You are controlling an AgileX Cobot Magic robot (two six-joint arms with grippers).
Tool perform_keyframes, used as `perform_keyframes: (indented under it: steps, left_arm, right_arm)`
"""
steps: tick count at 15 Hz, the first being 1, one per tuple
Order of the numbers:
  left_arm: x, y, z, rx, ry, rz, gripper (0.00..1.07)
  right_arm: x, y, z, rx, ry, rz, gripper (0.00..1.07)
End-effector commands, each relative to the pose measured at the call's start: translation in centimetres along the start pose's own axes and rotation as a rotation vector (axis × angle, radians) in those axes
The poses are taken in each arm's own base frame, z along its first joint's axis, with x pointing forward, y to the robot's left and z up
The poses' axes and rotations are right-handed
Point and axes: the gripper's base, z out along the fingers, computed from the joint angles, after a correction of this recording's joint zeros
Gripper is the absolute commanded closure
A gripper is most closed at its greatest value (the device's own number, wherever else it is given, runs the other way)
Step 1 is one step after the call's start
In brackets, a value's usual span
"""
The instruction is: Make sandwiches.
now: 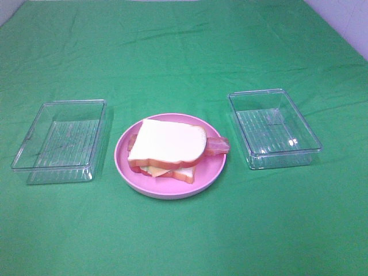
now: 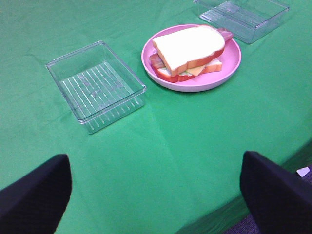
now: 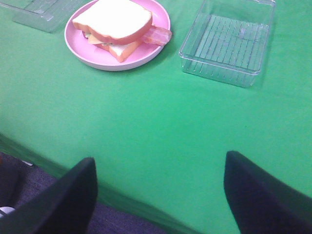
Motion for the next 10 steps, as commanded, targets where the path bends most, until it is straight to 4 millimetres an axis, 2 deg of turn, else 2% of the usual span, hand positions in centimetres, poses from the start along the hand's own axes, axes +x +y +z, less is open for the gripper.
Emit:
perform_keyframes:
  steps: [1,10]
  left_arm:
    - [0.06,-0.06,-0.27,0.001,-0.032,-0.007,0.18]
    - [0.06,-0.06,-0.27,0.001,-0.032,-0.007,0.18]
  right_arm:
    - [0.09,-0.03,0.04,0.006,-0.008,-0.016,0.38]
    - [0.05,0.08,0.04,-0.007,-0.012,-0.002,0.38]
